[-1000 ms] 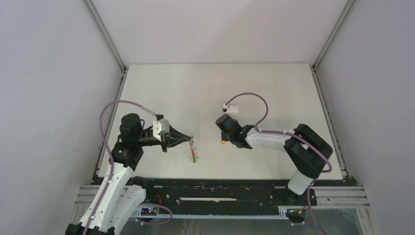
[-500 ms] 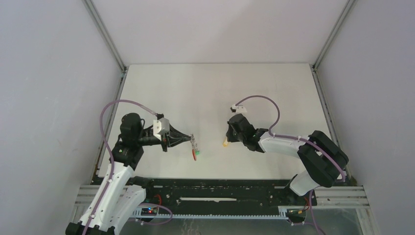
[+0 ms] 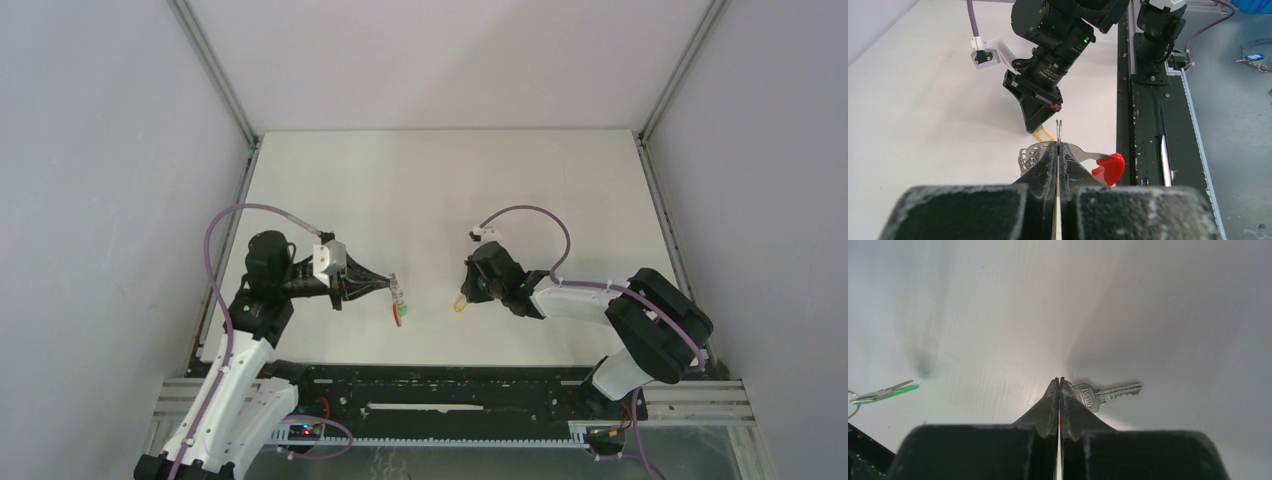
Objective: Put the keys on the keyring
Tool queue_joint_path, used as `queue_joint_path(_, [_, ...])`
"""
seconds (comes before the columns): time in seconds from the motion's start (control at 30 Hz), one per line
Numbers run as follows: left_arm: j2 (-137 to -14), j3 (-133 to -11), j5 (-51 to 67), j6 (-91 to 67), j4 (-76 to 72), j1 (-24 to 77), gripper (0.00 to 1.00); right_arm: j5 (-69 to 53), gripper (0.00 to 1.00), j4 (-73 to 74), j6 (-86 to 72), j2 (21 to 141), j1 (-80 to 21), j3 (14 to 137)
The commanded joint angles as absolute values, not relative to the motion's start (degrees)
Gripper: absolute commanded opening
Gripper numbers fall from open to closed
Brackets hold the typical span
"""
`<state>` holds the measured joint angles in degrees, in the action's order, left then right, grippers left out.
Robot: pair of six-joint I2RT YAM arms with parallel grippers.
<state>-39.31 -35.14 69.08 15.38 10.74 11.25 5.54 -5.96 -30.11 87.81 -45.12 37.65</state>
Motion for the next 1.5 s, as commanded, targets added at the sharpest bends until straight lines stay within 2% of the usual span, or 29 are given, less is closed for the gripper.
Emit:
queue_joint_path(0.0, [-38.78, -36.63, 69.52, 14.24, 8.20, 11.44, 0.00, 3.89, 0.00, -10.03, -30.40, 87.87, -44.53, 37.97])
queue_joint_path(0.1, [-38.71, -36.65, 69.59, 14.06, 8.20, 11.45, 0.00, 3.83, 0.05, -10.15, -30.31, 87.74, -44.32, 37.97])
queue_joint_path(0.33, [-38.65, -36.57, 69.62, 13.99, 7.96, 11.43, 0.00, 5.73, 0.27, -7.81, -29.26, 85.62, -44.21, 38.17])
queue_joint_path(0.6, [-38.38, -36.72, 69.70, 13.56, 7.98, 11.52, 0.00, 7.48, 0.36, -5.29, -25.20, 80.63, -44.44, 38.32])
queue_joint_path(0.8, [-38.39, -36.93, 69.66, 12.99, 7.87, 11.52, 0.00, 10.71, 0.44, -9.01, -8.86, 75.52, -51.24, 36.32])
queue_joint_path(1.47, [-38.47, -36.63, 69.87, 9.93, 5.58, 11.59, 0.00, 9.86, 0.39, -12.31, -3.37, 87.01, -51.60, 36.30])
